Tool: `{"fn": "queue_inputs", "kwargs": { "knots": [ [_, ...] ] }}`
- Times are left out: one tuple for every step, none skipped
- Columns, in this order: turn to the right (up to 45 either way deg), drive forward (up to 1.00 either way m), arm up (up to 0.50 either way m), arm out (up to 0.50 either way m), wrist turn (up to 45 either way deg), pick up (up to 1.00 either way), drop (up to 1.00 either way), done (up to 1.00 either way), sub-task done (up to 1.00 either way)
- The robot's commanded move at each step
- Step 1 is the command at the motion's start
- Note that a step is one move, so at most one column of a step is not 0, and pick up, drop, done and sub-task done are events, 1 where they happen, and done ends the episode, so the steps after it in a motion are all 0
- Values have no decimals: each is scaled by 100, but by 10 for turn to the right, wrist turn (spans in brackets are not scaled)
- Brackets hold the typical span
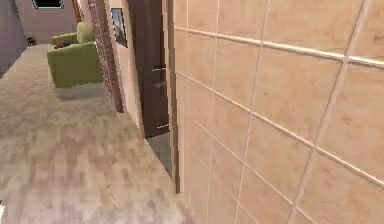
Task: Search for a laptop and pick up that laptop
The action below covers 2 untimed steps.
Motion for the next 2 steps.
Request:
{"fn": "queue_inputs", "kwargs": {
  "knots": [
    [-210, 0, 0, 0, 0, 0, 0, 0, 0],
    [0, 100, 0, 0, 0, 0, 0, 0, 0]
  ]
}}
